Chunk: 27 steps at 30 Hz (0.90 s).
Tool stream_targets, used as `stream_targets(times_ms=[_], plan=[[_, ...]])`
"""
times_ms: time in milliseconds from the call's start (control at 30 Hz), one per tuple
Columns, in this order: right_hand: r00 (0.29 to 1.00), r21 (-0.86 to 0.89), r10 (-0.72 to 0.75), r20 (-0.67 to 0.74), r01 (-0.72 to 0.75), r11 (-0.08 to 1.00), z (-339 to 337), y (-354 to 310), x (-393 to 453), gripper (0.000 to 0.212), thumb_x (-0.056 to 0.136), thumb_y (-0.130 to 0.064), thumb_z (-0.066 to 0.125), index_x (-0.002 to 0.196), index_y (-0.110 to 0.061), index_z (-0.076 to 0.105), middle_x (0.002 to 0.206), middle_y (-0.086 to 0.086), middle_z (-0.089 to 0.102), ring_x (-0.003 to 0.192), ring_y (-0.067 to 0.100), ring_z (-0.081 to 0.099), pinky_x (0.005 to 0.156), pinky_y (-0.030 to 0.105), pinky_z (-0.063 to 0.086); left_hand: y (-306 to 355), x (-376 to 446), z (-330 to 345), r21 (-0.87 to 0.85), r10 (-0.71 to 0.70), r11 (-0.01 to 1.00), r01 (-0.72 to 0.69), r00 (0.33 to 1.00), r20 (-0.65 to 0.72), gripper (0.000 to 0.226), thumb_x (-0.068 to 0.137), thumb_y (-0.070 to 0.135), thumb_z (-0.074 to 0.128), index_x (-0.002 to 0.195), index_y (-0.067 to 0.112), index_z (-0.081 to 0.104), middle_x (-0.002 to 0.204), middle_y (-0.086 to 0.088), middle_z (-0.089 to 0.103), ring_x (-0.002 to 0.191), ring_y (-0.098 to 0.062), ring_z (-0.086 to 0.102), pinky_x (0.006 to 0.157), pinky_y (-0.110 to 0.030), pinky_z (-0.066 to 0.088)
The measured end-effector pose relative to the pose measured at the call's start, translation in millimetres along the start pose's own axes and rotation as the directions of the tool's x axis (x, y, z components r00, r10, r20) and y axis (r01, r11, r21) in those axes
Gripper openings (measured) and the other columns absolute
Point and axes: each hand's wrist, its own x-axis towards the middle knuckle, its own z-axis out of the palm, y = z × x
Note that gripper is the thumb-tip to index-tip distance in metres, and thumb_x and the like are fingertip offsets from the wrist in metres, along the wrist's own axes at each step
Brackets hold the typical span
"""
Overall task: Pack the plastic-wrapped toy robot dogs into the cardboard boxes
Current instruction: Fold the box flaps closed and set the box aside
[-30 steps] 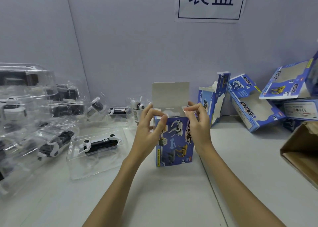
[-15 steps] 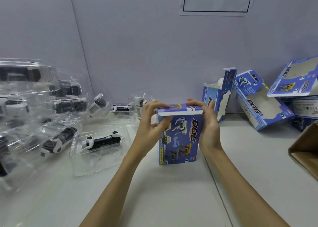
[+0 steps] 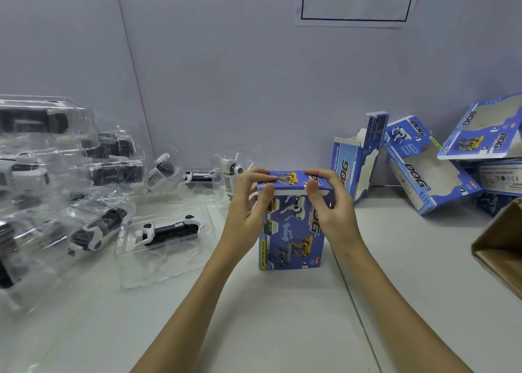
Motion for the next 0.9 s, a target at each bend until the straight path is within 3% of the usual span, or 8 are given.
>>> stream_targets(times_ms=[133, 233, 367, 500, 567, 633, 767, 900], plan=[[0.993, -0.060, -0.051, -0.103, 0.045, 0.997, 3, -3, -2, 0.039, 0.090, -0.046, 0.070, 0.123, -0.024, 0.065, 0.117, -0.016, 0.070, 0.116, 0.019, 0.070, 0.075, 0.035, 0.064, -3, -8, 6, -0.069, -0.082, 0.995, 0.077, 0.994, -0.069, 0.052, 0.098, 0.037, 0.065, 0.144, 0.030, 0.042, 0.142, 0.025, 0.050, 0.119, -0.012, 0.067, 0.085, -0.032, 0.062], [0.989, -0.021, -0.059, -0.137, 0.057, 0.998, 4, -8, -4, 0.042, 0.087, -0.048, 0.074, 0.119, -0.023, 0.064, 0.110, -0.014, 0.071, 0.107, 0.019, 0.073, 0.072, 0.028, 0.063, -8, -10, -4, -0.044, -0.147, 0.988, 0.147, 0.989, 0.016, 0.076, 0.087, 0.041, 0.082, 0.147, 0.047, 0.035, 0.148, 0.011, 0.053, 0.122, -0.013, 0.067, 0.087, -0.028, 0.061], [0.997, -0.055, 0.053, -0.064, -0.056, 0.997, 2, -20, -1, 0.052, 0.082, -0.072, 0.067, 0.108, -0.029, 0.056, 0.101, -0.009, 0.070, 0.099, 0.018, 0.075, 0.073, 0.036, 0.063, -11, -13, -19, 0.208, -0.015, 0.978, 0.011, 1.000, 0.015, 0.062, 0.091, 0.039, 0.079, 0.141, 0.049, 0.045, 0.133, 0.011, 0.067, 0.116, -0.011, 0.070, 0.088, -0.030, 0.061], [0.991, -0.094, 0.008, -0.132, -0.021, 0.995, 6, -31, -4, 0.048, 0.088, -0.068, 0.066, 0.100, -0.025, 0.047, 0.092, -0.002, 0.065, 0.078, 0.004, 0.072, 0.053, 0.019, 0.052, -8, -19, -9, 0.487, 0.181, 0.864, -0.128, 0.982, -0.063, 0.086, 0.088, 0.049, 0.080, 0.158, 0.028, 0.034, 0.149, 0.011, 0.049, 0.136, -0.016, 0.050, 0.109, -0.041, 0.048], [0.990, -0.111, 0.020, -0.139, -0.036, 0.993, 12, -33, -10, 0.045, 0.086, -0.069, 0.063, 0.101, -0.029, 0.048, 0.099, 0.006, 0.064, 0.088, 0.011, 0.074, 0.054, 0.020, 0.054, -2, -23, 3, 0.539, 0.142, 0.832, -0.135, 0.989, 0.028, 0.119, 0.074, 0.071, 0.081, 0.165, 0.027, 0.017, 0.160, 0.011, 0.030, 0.148, -0.015, 0.034, 0.119, -0.041, 0.038], [0.996, -0.130, 0.046, -0.076, -0.056, 0.990, 17, -34, -13, 0.037, 0.090, -0.068, 0.058, 0.112, -0.038, 0.054, 0.111, 0.012, 0.064, 0.101, 0.023, 0.073, 0.062, 0.030, 0.061, 4, -24, 10, 0.531, 0.121, 0.841, -0.105, 0.993, 0.005, 0.132, 0.065, 0.073, 0.084, 0.166, 0.024, 0.014, 0.161, 0.008, 0.025, 0.149, -0.014, 0.029, 0.121, -0.045, 0.035], [0.977, -0.080, 0.068, 0.200, -0.053, 0.995, 13, -41, -11, 0.046, 0.105, -0.046, 0.047, 0.150, -0.053, 0.040, 0.128, 0.009, 0.061, 0.118, 0.019, 0.068, 0.078, 0.039, 0.065, 9, -18, -9, 0.616, 0.290, 0.757, -0.217, 0.957, -0.019, 0.121, 0.064, 0.055, 0.093, 0.161, 0.020, 0.029, 0.157, 0.001, 0.035, 0.146, -0.024, 0.035, 0.115, -0.057, 0.036], [0.963, -0.035, 0.029, 0.268, -0.020, 0.999, 15, -37, -13, 0.047, 0.112, -0.033, 0.039, 0.155, -0.052, 0.037, 0.149, -0.007, 0.054, 0.132, 0.012, 0.059, 0.089, 0.036, 0.062, 5, -17, -20, 0.673, 0.333, 0.678, -0.294, 0.940, 0.076, 0.120, 0.062, 0.052, 0.095, 0.158, 0.016, 0.035, 0.155, 0.000, 0.040, 0.146, -0.019, 0.035, 0.115, -0.061, 0.033]])
